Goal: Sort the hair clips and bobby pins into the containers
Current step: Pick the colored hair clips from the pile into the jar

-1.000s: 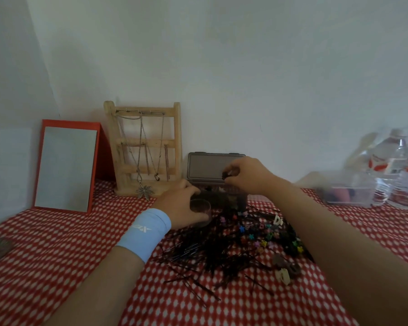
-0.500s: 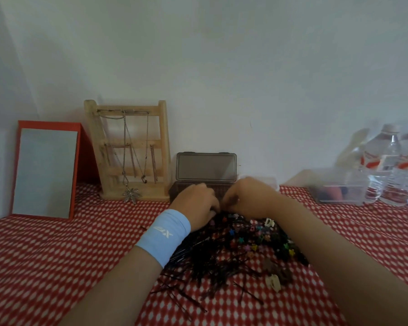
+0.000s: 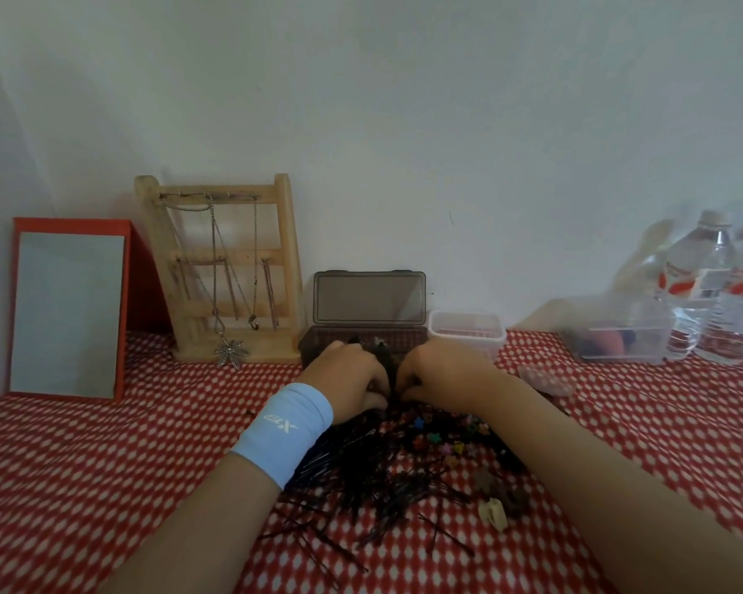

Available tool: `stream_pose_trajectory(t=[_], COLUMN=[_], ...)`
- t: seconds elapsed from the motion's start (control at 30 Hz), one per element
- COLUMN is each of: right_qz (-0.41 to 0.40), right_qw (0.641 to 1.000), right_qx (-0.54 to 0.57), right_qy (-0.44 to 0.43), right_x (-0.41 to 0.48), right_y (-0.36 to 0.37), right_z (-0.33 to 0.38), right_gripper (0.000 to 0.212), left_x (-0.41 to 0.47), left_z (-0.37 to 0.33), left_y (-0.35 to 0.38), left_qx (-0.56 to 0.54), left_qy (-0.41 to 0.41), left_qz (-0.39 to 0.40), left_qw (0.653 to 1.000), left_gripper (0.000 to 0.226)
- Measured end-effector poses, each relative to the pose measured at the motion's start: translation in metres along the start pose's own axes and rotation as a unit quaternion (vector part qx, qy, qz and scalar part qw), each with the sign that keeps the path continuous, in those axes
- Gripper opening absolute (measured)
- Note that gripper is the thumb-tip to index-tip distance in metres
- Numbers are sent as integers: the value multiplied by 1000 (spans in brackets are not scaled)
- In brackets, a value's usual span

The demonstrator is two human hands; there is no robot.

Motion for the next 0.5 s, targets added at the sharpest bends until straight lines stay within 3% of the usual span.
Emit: stream_pose_trajectory(t=[0.23, 0.4, 0.5], right_qz=[-4, -15, 22], right_qw=[1000, 999, 999], right_qx=[19, 42, 33], right_qy=[1, 11, 23], right_x=[-2, 2, 6], right_y=[-3, -10, -12], right_z=[2, 6, 7], right_gripper=[13, 13, 15], left_x=[-22, -33, -35], left_z=[34, 66, 76], left_y=[-45, -46, -41], left_qx=[-196, -173, -156], left_qy=[-73, -141, -154], left_qz=[-80, -35, -16], left_qw=[975, 974, 976], left_gripper=[9, 14, 20])
Point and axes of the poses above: each hand's wrist, its own x-axis towards the middle knuckle, its own y-axis out of the palm, z = x × y, the point moved 7 cm from there along x, towards the middle knuckle, and after that the axes turned 3 degrees about -y, right-handed, at the moved point
